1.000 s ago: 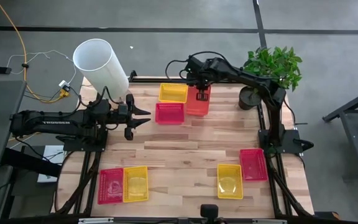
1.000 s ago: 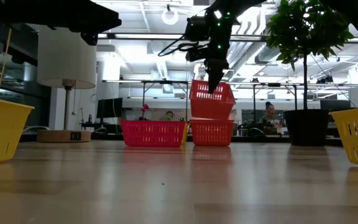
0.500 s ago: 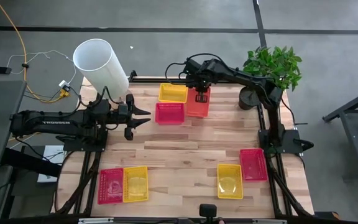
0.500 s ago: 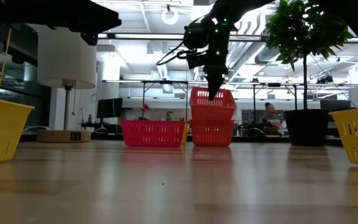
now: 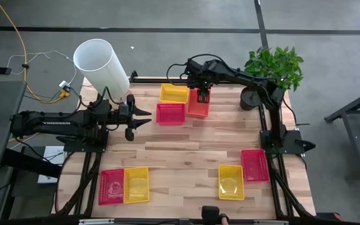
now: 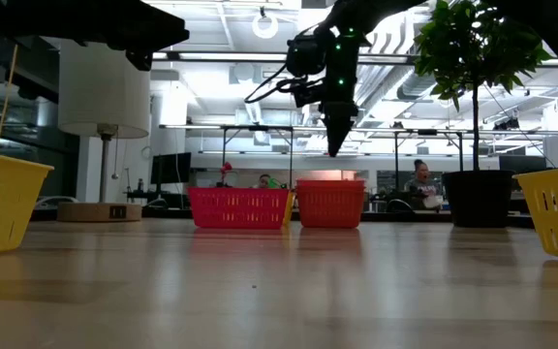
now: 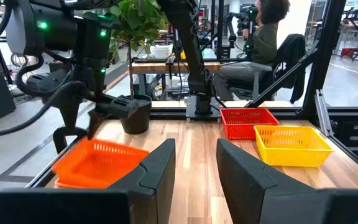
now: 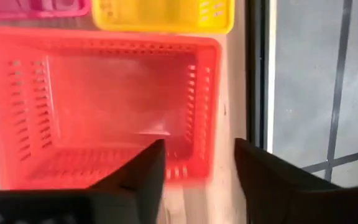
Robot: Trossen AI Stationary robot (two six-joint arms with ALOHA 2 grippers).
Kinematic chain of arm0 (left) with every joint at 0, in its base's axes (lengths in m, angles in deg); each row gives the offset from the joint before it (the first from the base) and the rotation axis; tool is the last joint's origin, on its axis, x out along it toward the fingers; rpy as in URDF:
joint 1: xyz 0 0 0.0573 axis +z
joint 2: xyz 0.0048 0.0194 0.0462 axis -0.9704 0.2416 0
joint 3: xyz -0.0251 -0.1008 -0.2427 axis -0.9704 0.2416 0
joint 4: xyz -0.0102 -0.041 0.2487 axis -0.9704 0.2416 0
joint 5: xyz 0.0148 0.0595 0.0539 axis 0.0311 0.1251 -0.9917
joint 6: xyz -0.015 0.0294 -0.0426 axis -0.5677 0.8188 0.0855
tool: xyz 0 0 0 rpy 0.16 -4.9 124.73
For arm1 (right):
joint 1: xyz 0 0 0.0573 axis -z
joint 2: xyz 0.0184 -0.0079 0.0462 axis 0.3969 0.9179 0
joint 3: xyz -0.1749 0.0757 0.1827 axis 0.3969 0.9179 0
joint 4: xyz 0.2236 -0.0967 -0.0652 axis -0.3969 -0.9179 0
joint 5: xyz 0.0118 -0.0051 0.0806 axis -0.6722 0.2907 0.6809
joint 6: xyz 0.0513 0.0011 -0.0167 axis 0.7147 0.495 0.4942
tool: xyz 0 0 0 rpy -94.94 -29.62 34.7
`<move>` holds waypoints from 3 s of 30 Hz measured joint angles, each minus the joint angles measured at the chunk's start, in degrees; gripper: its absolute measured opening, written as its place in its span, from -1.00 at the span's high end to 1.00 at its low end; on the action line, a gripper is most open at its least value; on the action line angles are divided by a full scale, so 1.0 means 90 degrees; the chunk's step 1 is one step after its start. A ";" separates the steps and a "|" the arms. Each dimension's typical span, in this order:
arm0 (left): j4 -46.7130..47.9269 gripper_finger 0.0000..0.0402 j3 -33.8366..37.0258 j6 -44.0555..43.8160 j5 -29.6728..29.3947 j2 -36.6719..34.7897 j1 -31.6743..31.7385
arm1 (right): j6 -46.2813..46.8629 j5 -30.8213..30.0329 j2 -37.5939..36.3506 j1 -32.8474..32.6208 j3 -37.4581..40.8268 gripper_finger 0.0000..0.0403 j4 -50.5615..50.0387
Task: Stack baskets by color
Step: Stack the bottom orange bin on the top orange bin, then stack the left red bin on the top red bin
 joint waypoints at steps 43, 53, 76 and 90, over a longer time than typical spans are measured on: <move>0.0359 0.47 0.0000 0.0006 -0.0290 0.0397 0.0007 | 0.2444 0.0777 -0.6200 -0.3223 0.8663 0.19 0.9893; 0.0550 0.47 -0.0101 -0.0448 0.0261 0.0410 -0.0029 | 0.2445 0.0774 -0.6199 -0.3220 0.8658 0.19 0.9877; 0.8175 0.47 -0.2788 -0.5066 -0.0193 0.2371 -0.5078 | 0.2469 0.0645 -0.6196 -0.3220 0.8648 0.19 0.9418; 0.7865 0.47 -0.1984 -0.6063 -0.0548 0.3385 -0.6669 | 0.2450 0.0642 -0.6196 -0.3220 0.8648 0.19 0.9371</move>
